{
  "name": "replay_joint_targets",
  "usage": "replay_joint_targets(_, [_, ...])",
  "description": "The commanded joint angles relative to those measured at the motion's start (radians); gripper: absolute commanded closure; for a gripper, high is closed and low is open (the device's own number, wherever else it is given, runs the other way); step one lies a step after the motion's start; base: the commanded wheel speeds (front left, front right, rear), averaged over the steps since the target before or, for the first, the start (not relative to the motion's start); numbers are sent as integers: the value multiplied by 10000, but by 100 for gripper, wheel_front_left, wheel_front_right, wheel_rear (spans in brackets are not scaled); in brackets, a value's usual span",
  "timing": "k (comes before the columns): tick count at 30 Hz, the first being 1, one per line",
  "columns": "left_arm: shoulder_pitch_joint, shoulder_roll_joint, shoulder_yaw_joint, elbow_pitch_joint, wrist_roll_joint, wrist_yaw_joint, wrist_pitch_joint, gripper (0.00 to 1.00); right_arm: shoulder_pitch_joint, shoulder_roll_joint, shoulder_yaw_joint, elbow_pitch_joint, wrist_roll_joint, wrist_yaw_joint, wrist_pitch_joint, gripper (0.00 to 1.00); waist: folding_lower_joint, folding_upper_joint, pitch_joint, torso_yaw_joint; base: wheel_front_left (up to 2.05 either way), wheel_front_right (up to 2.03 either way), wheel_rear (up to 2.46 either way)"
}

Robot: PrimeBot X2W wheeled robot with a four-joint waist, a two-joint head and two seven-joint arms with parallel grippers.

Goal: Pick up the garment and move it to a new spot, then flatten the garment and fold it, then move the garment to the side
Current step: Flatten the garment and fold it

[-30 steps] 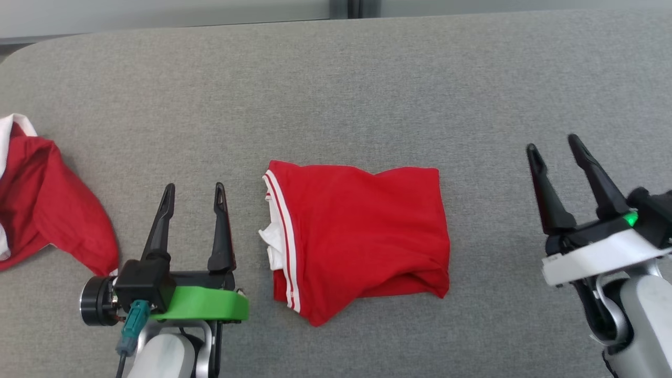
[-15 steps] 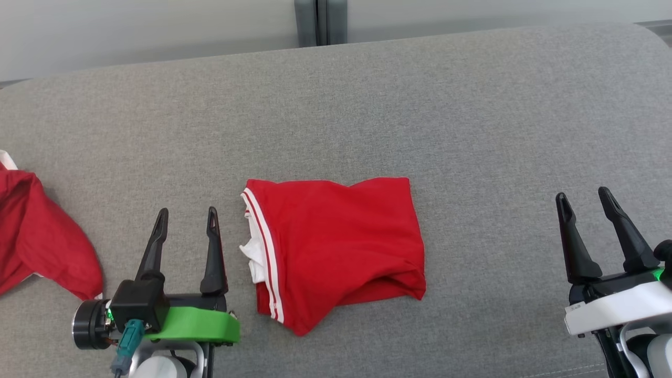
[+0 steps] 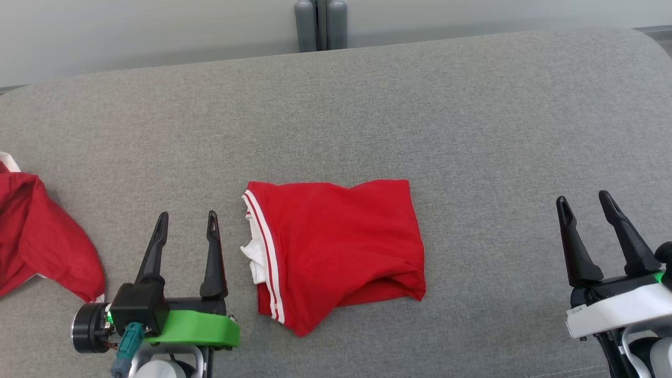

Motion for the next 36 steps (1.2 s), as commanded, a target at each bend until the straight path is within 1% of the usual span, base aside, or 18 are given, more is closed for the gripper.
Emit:
replay_joint_targets(1, [27,52,-14,-51,-67,57,10,0,-72,-50,38,18,42,1,-11,0,0,0,41,17,0,0,0])
replay_joint_targets(2, [-10,52,-28,-60,-64,52,10,0,-128,-78,104,48,64,1,28,0,0,0,73,30,0,0,0])
replay_joint_targets(3, [-76,50,-46,-75,-46,43,17,0,-215,-88,193,77,104,1,65,11,0,0,130,57,0,0,0])
replay_joint_targets(4, [-150,49,-57,-93,-28,33,17,0,-297,-133,340,138,141,2,119,64,0,0,186,79,0,0,0])
replay_joint_targets(5, [-240,41,-73,-106,-2,17,16,0,-405,-174,575,247,224,1,158,100,0,0,263,111,0,0,0])
replay_joint_targets(8, [-458,-4,-141,-99,57,-40,10,0,-837,-245,1426,623,398,2,191,100,0,0,458,230,0,0,0])
replay_joint_targets(12, [-812,-91,-189,-45,89,-90,-60,0,-1693,-229,3009,1396,757,1,26,100,0,0,731,449,0,0,0])
replay_joint_targets(15, [-1024,-161,-225,13,117,-132,-105,0,-2458,-105,4374,2180,1132,1,-144,100,0,0,904,601,0,0,0])
replay_joint_targets(19, [-1256,-274,-294,136,155,-209,-173,0,-3342,45,5793,3338,1715,1,-309,100,0,0,1051,816,0,0,0])
replay_joint_targets(21, [-1336,-326,-320,206,151,-248,-203,0,-3632,9,6411,3858,1995,2,-250,100,0,0,1111,908,0,0,0])
replay_joint_targets(25, [-1458,-426,-354,293,169,-289,-218,0,-3888,-155,7370,4700,2593,1,-56,100,0,0,1180,1039,0,0,0])
replay_joint_targets(31, [-1509,-482,-288,376,207,-326,-269,0,-3872,-387,8297,5501,3386,1,-117,100,0,0,1261,1070,0,0,0])
replay_joint_targets(34, [-1447,-502,-254,419,217,-319,-285,0,-3785,-476,8637,5617,3638,1,-304,100,0,0,1232,1037,0,0,0])
replay_joint_targets(36, [-1362,-495,-215,447,215,-306,-291,0,-3784,-552,8763,5372,3755,2,-566,100,0,0,1186,987,0,0,0])
